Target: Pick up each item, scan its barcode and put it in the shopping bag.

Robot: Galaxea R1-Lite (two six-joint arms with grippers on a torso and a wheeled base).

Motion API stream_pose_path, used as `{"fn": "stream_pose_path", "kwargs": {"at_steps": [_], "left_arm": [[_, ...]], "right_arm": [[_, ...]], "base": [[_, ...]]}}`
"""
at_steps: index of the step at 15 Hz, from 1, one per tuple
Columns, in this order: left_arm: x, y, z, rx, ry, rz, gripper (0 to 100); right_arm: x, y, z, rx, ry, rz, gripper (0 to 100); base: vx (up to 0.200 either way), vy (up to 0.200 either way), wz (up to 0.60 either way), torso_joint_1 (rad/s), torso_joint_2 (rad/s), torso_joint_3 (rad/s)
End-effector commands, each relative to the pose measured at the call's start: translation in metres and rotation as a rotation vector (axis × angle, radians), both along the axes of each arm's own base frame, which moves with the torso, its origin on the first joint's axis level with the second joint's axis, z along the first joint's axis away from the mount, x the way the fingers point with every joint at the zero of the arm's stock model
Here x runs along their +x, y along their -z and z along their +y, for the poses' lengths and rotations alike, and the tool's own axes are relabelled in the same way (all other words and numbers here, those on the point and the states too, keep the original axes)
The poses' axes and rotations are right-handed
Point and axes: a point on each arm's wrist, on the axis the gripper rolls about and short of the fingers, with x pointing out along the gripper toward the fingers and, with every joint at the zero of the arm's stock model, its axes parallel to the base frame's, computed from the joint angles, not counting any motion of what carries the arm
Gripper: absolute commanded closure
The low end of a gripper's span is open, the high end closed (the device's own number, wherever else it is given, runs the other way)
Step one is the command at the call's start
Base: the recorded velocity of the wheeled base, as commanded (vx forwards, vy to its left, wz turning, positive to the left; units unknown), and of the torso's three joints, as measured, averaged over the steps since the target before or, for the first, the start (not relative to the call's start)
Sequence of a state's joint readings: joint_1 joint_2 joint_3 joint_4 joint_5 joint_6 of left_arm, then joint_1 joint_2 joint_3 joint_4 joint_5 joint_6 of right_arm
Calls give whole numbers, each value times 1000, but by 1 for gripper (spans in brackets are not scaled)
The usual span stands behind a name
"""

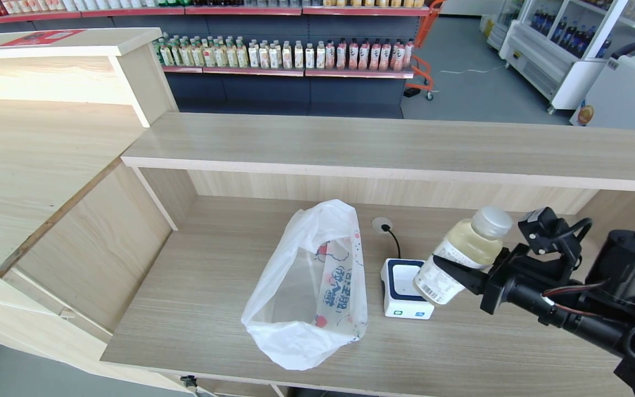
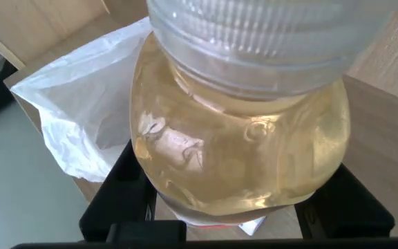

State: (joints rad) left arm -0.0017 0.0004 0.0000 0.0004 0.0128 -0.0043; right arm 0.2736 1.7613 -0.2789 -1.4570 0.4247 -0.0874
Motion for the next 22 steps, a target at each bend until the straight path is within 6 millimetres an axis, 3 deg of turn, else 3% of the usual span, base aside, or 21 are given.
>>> {"fn": "stream_pose_path", "kwargs": {"at_steps": [1,6,22], "left_arm": [[0,0,0,0,0,-1,0],[0,0,0,-2,-1,-1,0],[0,0,0,3,-1,-1,0]], "right_arm": [[-9,-7,10,70,3,29,100],[-2,12,16,61,14,114,100],[-3,20,16,51,18,153,100]], "base": [[0,0,0,0,0,0],[0,0,0,0,0,0],[0,25,0,0,1,0]]}}
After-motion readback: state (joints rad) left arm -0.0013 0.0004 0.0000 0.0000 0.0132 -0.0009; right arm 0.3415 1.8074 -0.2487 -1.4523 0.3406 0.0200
